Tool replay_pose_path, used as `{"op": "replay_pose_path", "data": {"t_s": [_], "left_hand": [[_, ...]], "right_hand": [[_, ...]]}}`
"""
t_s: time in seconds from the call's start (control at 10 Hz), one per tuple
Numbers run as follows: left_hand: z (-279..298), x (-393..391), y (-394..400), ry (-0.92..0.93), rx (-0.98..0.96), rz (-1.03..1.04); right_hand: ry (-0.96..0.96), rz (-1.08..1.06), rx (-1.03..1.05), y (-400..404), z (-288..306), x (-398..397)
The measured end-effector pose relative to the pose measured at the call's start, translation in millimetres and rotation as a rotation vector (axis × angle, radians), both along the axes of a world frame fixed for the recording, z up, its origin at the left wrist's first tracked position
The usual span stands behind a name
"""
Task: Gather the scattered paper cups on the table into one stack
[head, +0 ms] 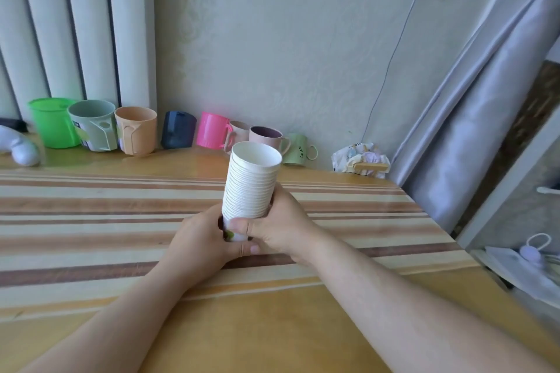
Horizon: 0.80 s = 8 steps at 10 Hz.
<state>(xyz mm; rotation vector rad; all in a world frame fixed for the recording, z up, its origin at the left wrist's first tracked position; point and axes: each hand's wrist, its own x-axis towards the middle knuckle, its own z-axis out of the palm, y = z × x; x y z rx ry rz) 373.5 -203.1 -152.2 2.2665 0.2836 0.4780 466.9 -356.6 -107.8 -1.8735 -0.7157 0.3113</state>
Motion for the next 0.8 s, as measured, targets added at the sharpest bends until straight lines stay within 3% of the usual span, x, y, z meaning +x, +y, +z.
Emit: {"op": "replay_pose_path", "data": {"t_s": [0.2,0.4,0.5,0.7,0.8], "left_hand": [[-4.6,1.8,0.1,0.036,0.104,-0.166],[-15.7,3.3,-7.8,-0.044,0.417,-0.167],[-11.5,0.3,-12.9,0.128,0.555,-0.124],[0.6,-13.0,-34.6,0.316,0.583,-0.057],[0.2,-28.3,-48.2,0.489,0.593,-0.111]], "right_hand": [[-0.123,-0.158,-0.022,-28.2,-24.1,0.6],[-0.119,-0.191,-0.139,-50.0,-42.9,-5.6],[-0.164,-0.196,-0.203,-49.0,-51.7,-10.4],[-0.233,-0.167,-0.327,-52.6,-44.9,-18.7],[-0.382,-0.109,-0.476,-62.7,-42.9,-33.0]]}}
